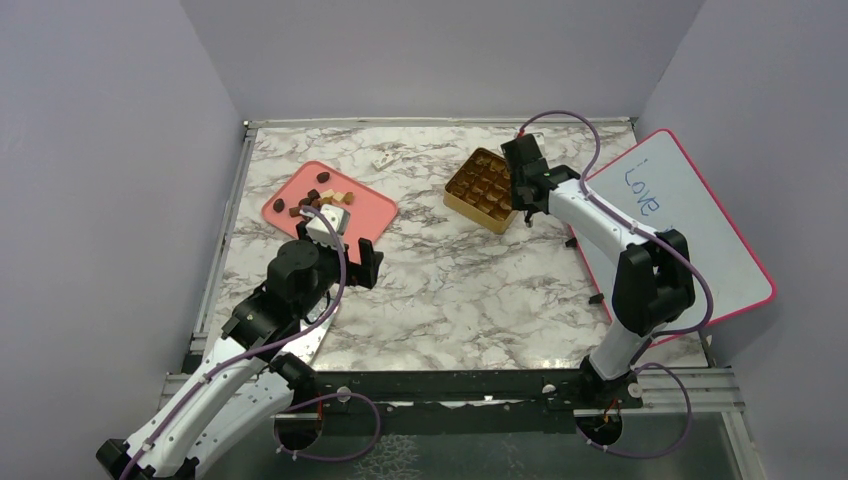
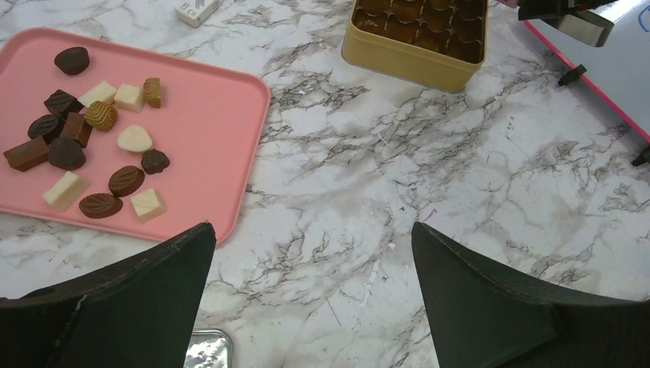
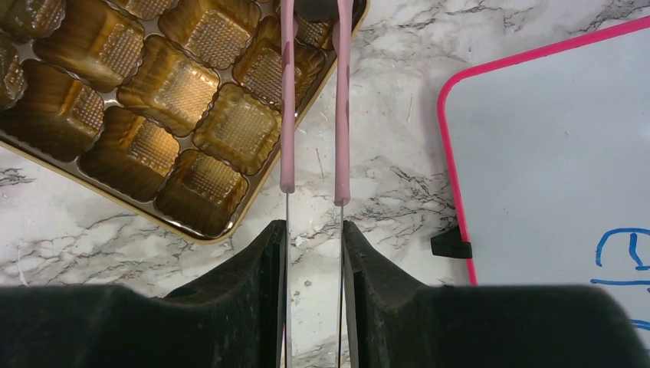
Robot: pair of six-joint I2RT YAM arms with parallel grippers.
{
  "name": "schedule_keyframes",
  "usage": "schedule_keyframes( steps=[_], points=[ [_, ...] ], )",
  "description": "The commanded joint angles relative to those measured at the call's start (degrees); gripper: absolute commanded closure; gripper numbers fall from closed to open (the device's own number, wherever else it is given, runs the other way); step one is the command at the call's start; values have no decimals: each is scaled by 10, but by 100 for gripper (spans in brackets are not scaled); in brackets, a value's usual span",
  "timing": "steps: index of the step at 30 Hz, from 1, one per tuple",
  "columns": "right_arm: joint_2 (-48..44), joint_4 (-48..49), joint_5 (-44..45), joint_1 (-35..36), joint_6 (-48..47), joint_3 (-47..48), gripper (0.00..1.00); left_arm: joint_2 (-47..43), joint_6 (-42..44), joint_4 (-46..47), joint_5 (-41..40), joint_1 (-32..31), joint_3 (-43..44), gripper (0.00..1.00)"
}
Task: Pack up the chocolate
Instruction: Place the fake chocolate in the packing box.
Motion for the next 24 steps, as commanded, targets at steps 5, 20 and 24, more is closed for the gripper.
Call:
schedule_keyframes(
  steps=[5,20,24],
  points=[
    [4,22,14,-3,-12,-4,64,-8,3,13,0,-1,-4,1],
    [-27,-18,-19,-3,-13,13,61,-16,6,9,-20,-1,-4,1],
    [-54,-24,-64,-3,-19,6,61,-23,6,8,-31,-1,-5,1]
  ],
)
